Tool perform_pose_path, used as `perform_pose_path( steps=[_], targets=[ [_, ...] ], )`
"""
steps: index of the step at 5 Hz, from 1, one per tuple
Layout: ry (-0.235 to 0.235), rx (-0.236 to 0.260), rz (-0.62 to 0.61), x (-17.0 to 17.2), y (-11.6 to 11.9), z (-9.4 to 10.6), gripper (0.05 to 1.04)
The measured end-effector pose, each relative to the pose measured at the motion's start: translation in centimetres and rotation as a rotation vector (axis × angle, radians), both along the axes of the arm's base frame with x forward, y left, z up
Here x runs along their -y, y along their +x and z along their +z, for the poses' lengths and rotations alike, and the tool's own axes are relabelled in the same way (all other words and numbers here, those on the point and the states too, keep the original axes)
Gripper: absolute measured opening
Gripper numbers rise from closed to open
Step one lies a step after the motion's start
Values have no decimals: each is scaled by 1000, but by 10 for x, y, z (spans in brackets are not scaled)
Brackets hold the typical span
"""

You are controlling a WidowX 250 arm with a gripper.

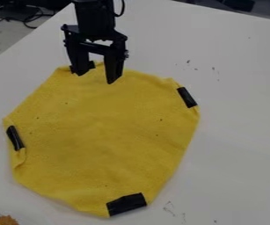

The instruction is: Fold the yellow object from the bottom to the top

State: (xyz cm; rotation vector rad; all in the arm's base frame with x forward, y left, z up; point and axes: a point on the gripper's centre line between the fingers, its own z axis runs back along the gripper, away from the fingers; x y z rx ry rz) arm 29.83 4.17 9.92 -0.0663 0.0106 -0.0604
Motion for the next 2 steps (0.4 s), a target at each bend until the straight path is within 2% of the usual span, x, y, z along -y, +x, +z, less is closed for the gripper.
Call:
perform_pose_path(
  steps=[1, 2],
  targets=[
    [-5, -33, 10, 1, -4, -11, 999],
    [3, -31, 73, 21, -36, -23, 999]
  ],
)
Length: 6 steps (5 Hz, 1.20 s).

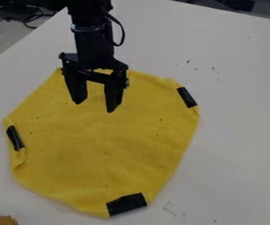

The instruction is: Fold the yellow object from the bottom to the top

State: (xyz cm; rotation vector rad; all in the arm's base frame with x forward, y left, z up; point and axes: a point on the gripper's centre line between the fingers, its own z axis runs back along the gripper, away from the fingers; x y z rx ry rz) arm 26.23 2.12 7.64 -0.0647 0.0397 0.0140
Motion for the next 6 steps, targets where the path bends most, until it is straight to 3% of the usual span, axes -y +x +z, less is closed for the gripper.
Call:
perform_pose_path(
  steps=[1, 2, 3, 4, 5, 6],
  targets=[
    [29, 18, 84, 22, -22, -2, 999],
    [22, 62, 182, 46, -48, -14, 999],
    [-16, 73, 230, 53, -57, -41, 999],
    [-14, 79, 243, 61, -62, -60, 999],
    [-16, 78, 245, 74, -68, -73, 999],
    [-17, 109, 271, 85, -77, -74, 999]
  ],
)
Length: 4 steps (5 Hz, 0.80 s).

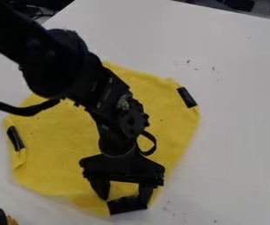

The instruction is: Fold the yellow object from the bottom to the top

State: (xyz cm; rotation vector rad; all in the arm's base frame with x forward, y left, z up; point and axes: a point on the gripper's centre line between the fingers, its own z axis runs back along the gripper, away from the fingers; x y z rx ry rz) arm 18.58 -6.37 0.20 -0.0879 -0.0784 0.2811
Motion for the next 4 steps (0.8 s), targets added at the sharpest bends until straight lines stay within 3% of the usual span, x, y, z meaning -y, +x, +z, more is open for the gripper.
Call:
perform_pose_path(
  steps=[1, 4],
  targets=[
    [-2, 22, 14, 2, 0, -1, 953],
    [-29, 34, 6, -3, 9, -2, 285]
  ],
)
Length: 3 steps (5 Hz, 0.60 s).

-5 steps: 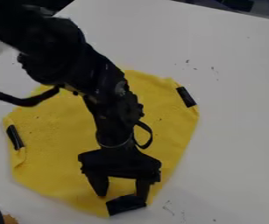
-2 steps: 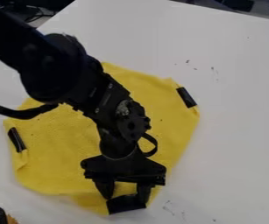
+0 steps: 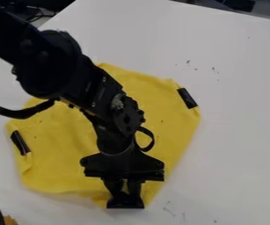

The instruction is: Fold the yellow object from the bottom to the top

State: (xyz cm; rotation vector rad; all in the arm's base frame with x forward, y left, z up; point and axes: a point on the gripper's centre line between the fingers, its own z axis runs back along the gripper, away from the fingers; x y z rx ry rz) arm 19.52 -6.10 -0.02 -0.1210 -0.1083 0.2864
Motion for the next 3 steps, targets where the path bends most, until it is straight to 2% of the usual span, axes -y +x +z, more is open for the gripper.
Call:
perform_pose_path(
  steps=[1, 2, 3],
  targets=[
    [28, -88, 41, -6, 1, 15, 121],
    [12, -91, 148, -11, 15, 56, 58],
    [-29, -85, 253, -25, 29, 80, 54]
  ],
)
